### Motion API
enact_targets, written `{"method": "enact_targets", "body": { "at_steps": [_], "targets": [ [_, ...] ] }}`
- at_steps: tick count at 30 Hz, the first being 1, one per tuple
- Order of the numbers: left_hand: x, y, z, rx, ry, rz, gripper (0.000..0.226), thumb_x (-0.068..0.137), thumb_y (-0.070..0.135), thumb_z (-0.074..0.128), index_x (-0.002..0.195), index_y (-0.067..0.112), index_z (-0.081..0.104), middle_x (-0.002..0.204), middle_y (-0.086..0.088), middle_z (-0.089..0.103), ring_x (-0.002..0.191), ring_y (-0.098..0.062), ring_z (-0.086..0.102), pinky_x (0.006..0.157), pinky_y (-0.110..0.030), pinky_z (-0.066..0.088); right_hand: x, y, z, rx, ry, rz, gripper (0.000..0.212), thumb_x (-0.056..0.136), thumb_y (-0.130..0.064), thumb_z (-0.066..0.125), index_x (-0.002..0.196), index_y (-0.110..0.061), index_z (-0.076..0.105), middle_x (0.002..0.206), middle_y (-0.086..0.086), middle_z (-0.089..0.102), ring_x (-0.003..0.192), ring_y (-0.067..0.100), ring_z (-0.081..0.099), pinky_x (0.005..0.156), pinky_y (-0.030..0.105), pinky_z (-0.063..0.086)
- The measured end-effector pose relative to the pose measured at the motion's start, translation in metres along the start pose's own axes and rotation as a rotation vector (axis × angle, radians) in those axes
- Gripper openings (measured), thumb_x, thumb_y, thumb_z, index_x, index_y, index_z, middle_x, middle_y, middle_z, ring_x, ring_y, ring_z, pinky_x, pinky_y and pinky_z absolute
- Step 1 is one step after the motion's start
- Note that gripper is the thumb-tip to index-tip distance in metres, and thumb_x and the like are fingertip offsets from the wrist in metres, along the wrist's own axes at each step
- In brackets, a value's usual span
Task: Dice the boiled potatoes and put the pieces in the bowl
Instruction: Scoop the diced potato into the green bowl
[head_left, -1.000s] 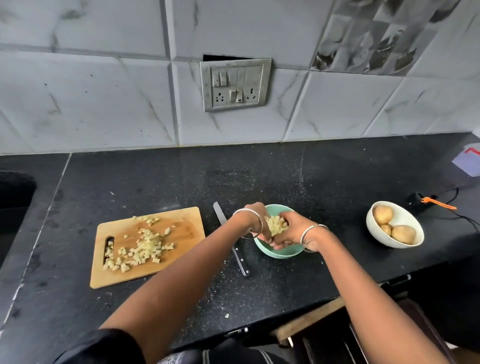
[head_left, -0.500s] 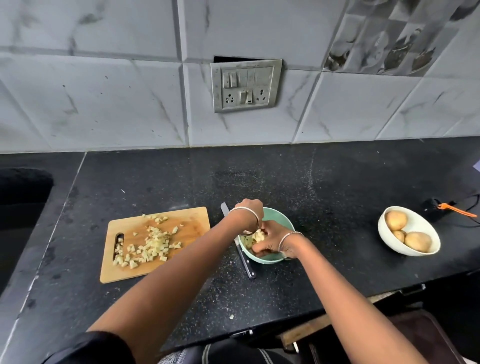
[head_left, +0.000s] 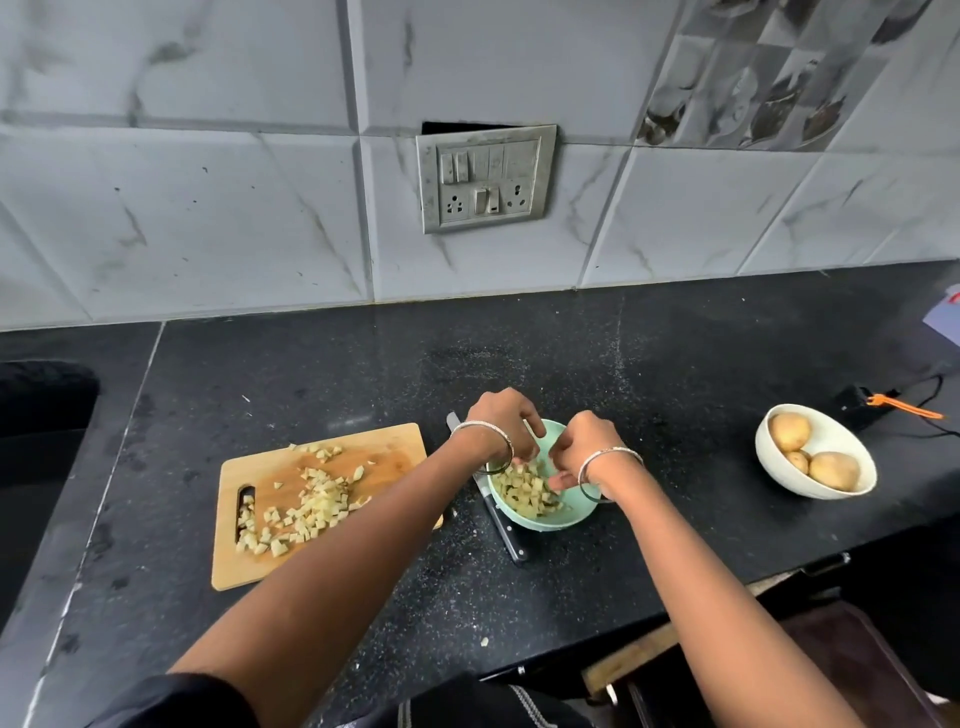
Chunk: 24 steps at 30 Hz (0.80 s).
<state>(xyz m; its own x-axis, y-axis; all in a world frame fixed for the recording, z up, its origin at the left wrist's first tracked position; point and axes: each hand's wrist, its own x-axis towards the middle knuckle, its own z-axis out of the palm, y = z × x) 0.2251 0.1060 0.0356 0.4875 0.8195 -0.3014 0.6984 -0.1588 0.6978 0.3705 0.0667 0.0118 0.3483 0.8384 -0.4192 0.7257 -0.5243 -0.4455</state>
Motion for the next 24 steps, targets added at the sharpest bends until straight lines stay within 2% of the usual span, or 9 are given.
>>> {"method": "enact_targets", "body": {
  "at_steps": [2, 4, 8, 12, 14, 16, 19, 22, 24],
  "targets": [
    [-0.002, -0.003, 0.003, -0.022, -0.018, 0.028, 0.024, 0.073, 0.004, 0.078, 0.087, 0.023, 0.073, 0.077, 0.004, 0.075, 0.077, -0.005, 0.070, 0.063, -0.023, 0.054, -0.002, 0.001, 0.004, -0.097, 0.164, 0.013, 0.011, 0.070, -0.015, 0.083, 0.078, -0.012, 0.075, 0.085, 0.012, 0.074, 0.081, 0.025, 0.072, 0.078, 0.036, 0.059],
    [-0.006, -0.004, 0.006, -0.038, -0.031, 0.043, 0.026, 0.072, -0.002, 0.077, 0.089, 0.018, 0.073, 0.081, 0.003, 0.075, 0.080, -0.003, 0.070, 0.056, -0.011, 0.041, -0.007, 0.001, 0.005, -0.117, 0.230, -0.006, 0.010, 0.072, -0.015, 0.081, 0.080, -0.018, 0.077, 0.092, 0.011, 0.073, 0.090, 0.027, 0.069, 0.081, 0.033, 0.057],
    [-0.010, -0.010, 0.011, -0.111, 0.069, 0.118, 0.031, 0.062, -0.002, 0.081, 0.077, 0.023, 0.072, 0.081, 0.010, 0.071, 0.072, -0.005, 0.065, 0.061, -0.014, 0.047, -0.015, 0.005, 0.008, -0.090, 0.111, -0.060, 0.022, 0.081, -0.008, 0.068, 0.094, -0.022, 0.079, 0.102, 0.010, 0.073, 0.096, 0.028, 0.067, 0.088, 0.036, 0.055],
    [-0.024, -0.024, 0.005, -0.336, 0.142, 0.181, 0.027, 0.071, -0.007, 0.066, 0.077, 0.019, 0.071, 0.074, 0.013, 0.068, 0.072, -0.005, 0.066, 0.067, -0.017, 0.052, -0.026, -0.002, 0.010, 0.071, 0.239, -0.166, 0.019, 0.081, -0.009, 0.067, 0.089, -0.021, 0.079, 0.087, 0.004, 0.075, 0.083, 0.022, 0.070, 0.080, 0.035, 0.057],
    [-0.033, -0.040, -0.002, -0.554, 0.130, 0.169, 0.029, 0.072, -0.011, 0.070, 0.080, 0.016, 0.068, 0.078, 0.003, 0.069, 0.078, -0.012, 0.068, 0.074, -0.026, 0.057, -0.037, -0.017, 0.012, 0.167, 0.282, -0.257, 0.018, 0.083, -0.009, 0.067, 0.088, -0.020, 0.079, 0.080, -0.002, 0.075, 0.078, 0.015, 0.069, 0.078, 0.031, 0.056],
    [-0.043, -0.054, -0.010, -0.801, 0.122, 0.126, 0.032, 0.071, -0.019, 0.067, 0.085, 0.010, 0.066, 0.082, -0.010, 0.068, 0.080, -0.020, 0.068, 0.073, -0.030, 0.058, -0.045, -0.033, 0.017, 0.250, 0.281, -0.329, 0.016, 0.083, -0.009, 0.068, 0.088, -0.021, 0.079, 0.080, -0.007, 0.074, 0.077, 0.008, 0.069, 0.078, 0.028, 0.056],
    [-0.059, -0.074, -0.023, -1.087, 0.147, 0.090, 0.036, 0.067, -0.027, 0.065, 0.089, 0.002, 0.065, 0.085, -0.017, 0.066, 0.077, -0.023, 0.067, 0.073, -0.032, 0.058, -0.046, -0.057, 0.034, 0.413, 0.227, -0.387, 0.016, 0.084, -0.007, 0.068, 0.085, -0.019, 0.078, 0.078, -0.006, 0.074, 0.074, 0.010, 0.071, 0.075, 0.034, 0.060],
    [-0.079, -0.103, -0.039, -1.128, 0.256, 0.004, 0.030, 0.071, -0.018, 0.070, 0.093, 0.002, 0.065, 0.086, -0.016, 0.067, 0.078, -0.022, 0.066, 0.080, -0.034, 0.056, -0.047, -0.080, 0.057, 0.496, 0.107, -0.383, 0.019, 0.086, 0.000, 0.065, 0.084, -0.015, 0.077, 0.076, 0.002, 0.074, 0.068, 0.017, 0.073, 0.071, 0.041, 0.062],
    [-0.095, -0.130, -0.053, -0.967, 0.397, -0.106, 0.024, 0.075, -0.012, 0.072, 0.094, 0.002, 0.066, 0.083, -0.013, 0.067, 0.074, -0.022, 0.065, 0.073, -0.029, 0.056, -0.046, -0.091, 0.078, 0.468, 0.054, -0.406, 0.017, 0.086, -0.002, 0.066, 0.083, -0.015, 0.077, 0.074, 0.002, 0.073, 0.066, 0.019, 0.073, 0.071, 0.042, 0.062]
  ]
}}
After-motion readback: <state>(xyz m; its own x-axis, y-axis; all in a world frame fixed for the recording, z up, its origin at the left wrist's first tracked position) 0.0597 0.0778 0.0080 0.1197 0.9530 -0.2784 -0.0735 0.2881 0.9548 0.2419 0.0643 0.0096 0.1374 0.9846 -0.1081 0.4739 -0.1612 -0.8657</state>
